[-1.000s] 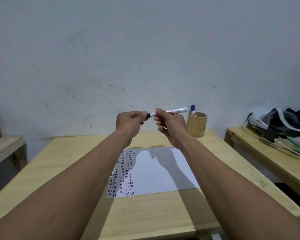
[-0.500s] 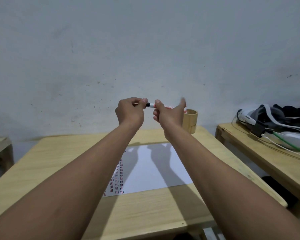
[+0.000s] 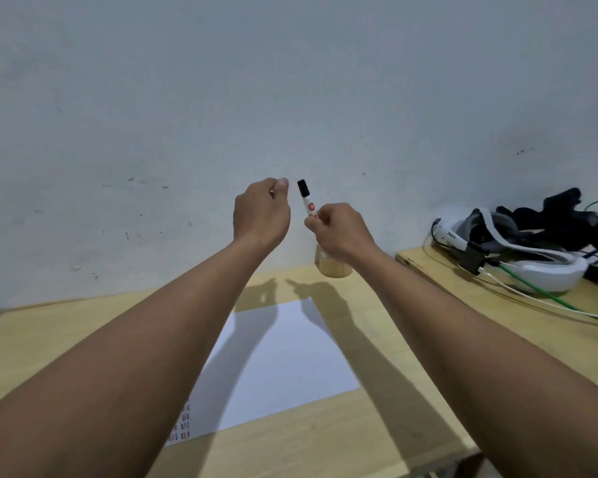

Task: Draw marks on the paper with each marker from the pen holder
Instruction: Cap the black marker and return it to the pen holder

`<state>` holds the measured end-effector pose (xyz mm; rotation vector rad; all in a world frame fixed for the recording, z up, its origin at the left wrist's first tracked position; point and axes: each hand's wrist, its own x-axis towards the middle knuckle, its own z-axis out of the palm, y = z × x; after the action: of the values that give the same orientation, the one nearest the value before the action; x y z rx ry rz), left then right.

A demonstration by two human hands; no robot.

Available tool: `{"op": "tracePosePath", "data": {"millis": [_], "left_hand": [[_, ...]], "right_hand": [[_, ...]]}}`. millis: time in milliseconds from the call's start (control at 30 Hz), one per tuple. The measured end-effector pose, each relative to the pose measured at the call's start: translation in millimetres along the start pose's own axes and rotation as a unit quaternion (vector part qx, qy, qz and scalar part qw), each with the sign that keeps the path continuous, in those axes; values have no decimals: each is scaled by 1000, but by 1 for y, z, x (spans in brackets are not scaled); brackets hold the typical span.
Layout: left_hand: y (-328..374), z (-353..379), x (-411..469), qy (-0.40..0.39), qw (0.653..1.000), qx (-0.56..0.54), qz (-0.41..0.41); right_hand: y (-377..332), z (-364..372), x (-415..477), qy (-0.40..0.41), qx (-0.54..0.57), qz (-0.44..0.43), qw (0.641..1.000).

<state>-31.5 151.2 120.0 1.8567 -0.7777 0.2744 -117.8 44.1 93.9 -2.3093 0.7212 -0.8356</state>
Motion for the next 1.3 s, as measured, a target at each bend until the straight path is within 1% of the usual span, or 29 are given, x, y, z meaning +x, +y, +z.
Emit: {"op": "tracePosePath", "data": {"millis": [100,200,333,433,500,600,700,767,900,1000,1067,1200,1300], "left_hand": [[-18,35,1,-38,999,1,-33],[-42,72,0,-90,994,4,-62],[-65,117,-1,-151,985,17,-82],[-74,144,3,-178,980,26,-87],[-76,159,4,-178,980,15,-89],[-78,176,5,-158,983,-22,-87],[-80,184,3,-140,983,-64,-101],[-83,187,3,-136,981,-86,-108],[-86,184,3,-139,981,-90,-97],[-86,182,4,-145,980,-95,-100],[-85,181,5,-149,978,-102,-104],[-86,177,4,-152,975,-117,-115],[-88,177,4,-151,971,-133,-125]], "right_hand": [[21,-12,24,16,29,23,999],[39,-21,46,51,56,37,996],[61,-24,72,87,46,41,994],[75,-19,86,88,43,41,994],[81,-13,93,74,37,40,996],[91,-4,96,37,21,51,998],[99,1,94,-8,-7,74,997],[104,4,94,-24,-17,92,995],[108,11,92,-25,-28,112,993],[108,14,92,-12,-30,92,995],[108,12,89,-3,-16,92,996],[114,10,82,-29,11,114,993],[120,12,81,-23,34,127,991]]}}
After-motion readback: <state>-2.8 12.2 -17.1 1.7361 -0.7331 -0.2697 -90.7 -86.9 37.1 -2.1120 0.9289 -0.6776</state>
